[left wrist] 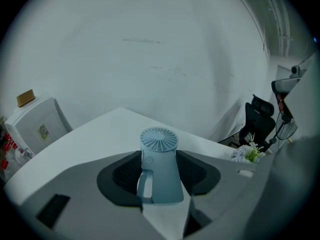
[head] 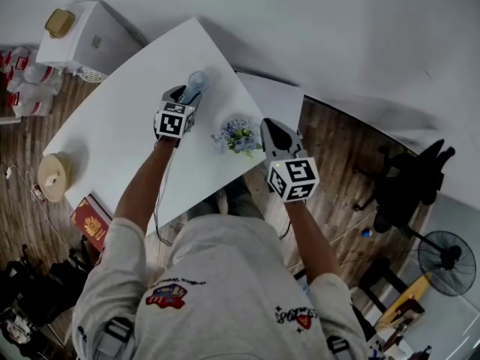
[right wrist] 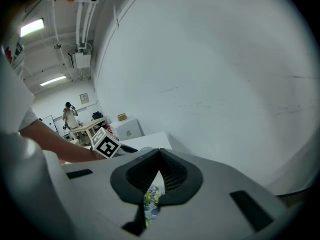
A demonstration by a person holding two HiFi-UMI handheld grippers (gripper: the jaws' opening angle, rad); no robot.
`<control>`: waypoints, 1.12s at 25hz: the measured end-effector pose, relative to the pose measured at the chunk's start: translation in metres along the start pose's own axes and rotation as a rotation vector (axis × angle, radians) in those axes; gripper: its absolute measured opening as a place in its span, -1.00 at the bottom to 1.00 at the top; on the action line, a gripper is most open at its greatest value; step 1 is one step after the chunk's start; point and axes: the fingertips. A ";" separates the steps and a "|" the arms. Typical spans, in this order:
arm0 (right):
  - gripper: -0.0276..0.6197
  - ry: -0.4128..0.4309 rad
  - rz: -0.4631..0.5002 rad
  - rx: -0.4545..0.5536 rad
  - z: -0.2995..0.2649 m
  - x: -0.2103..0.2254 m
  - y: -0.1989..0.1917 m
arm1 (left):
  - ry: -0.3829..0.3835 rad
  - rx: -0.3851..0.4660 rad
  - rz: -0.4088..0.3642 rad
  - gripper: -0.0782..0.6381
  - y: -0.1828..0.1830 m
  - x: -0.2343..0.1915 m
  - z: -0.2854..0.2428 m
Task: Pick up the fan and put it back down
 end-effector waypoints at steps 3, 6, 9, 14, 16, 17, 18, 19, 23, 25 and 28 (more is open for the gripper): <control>-0.94 -0.007 -0.001 -0.012 0.002 0.004 -0.005 | 0.002 -0.028 -0.006 -0.19 -0.011 -0.001 -0.010; -0.94 -0.016 -0.008 -0.019 0.004 0.008 -0.008 | -0.001 -0.044 -0.011 -0.19 -0.018 0.001 -0.016; -0.94 -0.017 -0.010 -0.025 0.006 0.008 -0.012 | -0.004 -0.064 -0.017 -0.19 -0.026 0.004 -0.020; -0.94 -0.011 -0.004 -0.035 0.005 0.003 -0.014 | 0.015 -0.120 -0.027 -0.19 -0.040 0.002 -0.026; -0.94 -0.007 0.002 -0.035 0.006 0.002 -0.012 | 0.027 -0.136 -0.037 -0.19 -0.043 0.003 -0.026; -0.94 -0.005 0.004 -0.036 0.009 0.001 -0.012 | 0.024 -0.144 -0.041 -0.19 -0.047 0.005 -0.026; -0.94 -0.004 0.006 -0.037 0.011 0.000 -0.012 | 0.016 -0.153 -0.041 -0.19 -0.050 0.007 -0.026; -0.94 -0.003 0.009 -0.036 0.012 -0.001 -0.011 | 0.007 -0.161 -0.039 -0.15 -0.053 0.009 -0.025; -0.94 0.010 0.021 -0.015 0.011 -0.009 -0.001 | 0.017 -0.127 -0.044 -0.11 -0.046 0.005 -0.006; -0.94 0.024 0.032 -0.005 0.011 -0.016 0.004 | 0.030 -0.090 -0.034 -0.11 -0.042 0.003 0.008; -0.94 0.057 0.055 0.014 0.009 -0.028 0.015 | 0.049 -0.053 -0.001 -0.11 -0.038 -0.004 0.033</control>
Point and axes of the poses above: the fingertips, and each gripper's own axes: z backward along the fingers, x to its right, y out of its top, and after that the axes turned 10 degrees about z, right-handed
